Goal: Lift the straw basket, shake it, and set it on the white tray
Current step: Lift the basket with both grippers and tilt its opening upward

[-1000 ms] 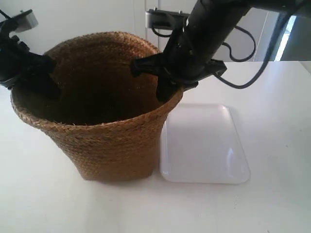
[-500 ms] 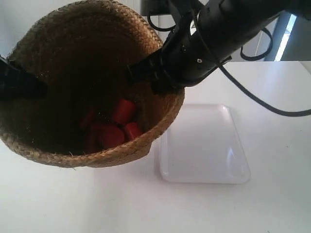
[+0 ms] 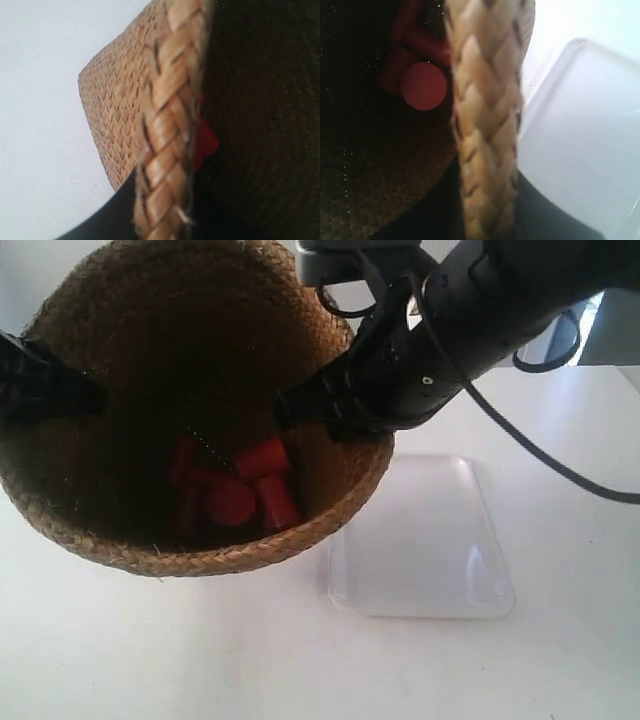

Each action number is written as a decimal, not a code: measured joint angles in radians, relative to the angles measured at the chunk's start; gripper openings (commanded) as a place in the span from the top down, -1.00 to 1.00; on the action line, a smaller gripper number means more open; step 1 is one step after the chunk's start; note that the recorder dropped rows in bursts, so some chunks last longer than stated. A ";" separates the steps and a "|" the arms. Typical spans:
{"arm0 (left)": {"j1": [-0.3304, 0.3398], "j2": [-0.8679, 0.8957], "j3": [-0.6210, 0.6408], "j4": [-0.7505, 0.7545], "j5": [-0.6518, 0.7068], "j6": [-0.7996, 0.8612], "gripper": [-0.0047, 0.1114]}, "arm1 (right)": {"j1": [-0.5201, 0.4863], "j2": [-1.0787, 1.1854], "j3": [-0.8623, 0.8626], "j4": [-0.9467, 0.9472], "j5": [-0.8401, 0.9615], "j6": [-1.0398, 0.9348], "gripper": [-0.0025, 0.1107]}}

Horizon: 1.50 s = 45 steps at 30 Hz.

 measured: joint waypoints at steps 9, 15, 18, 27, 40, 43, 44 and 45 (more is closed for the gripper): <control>-0.053 0.004 -0.004 0.005 0.040 -0.065 0.92 | -0.025 -0.020 -0.044 -0.041 0.127 0.029 0.96; -0.052 0.008 -0.042 0.062 0.075 -0.095 0.92 | -0.029 -0.004 -0.064 0.002 0.157 0.030 0.96; -0.052 0.008 -0.047 0.105 0.072 -0.122 0.92 | -0.029 -0.004 -0.064 0.009 0.154 0.022 0.96; -0.052 0.000 -0.044 0.110 0.037 -0.123 0.92 | -0.025 -0.024 0.051 -0.012 -0.011 0.043 0.96; -0.052 -0.157 0.091 0.119 -0.005 -0.126 0.92 | -0.013 -0.054 0.086 -0.021 -0.003 0.080 0.96; -0.052 -0.155 0.100 0.119 -0.016 -0.126 0.92 | -0.011 -0.065 0.097 -0.021 -0.008 0.080 0.96; -0.052 -0.153 0.100 0.117 -0.018 -0.126 0.92 | -0.011 -0.070 0.097 -0.021 -0.003 0.080 0.96; -0.055 -0.145 0.100 0.100 -0.027 -0.124 0.92 | -0.011 -0.084 0.099 -0.021 0.004 0.080 0.96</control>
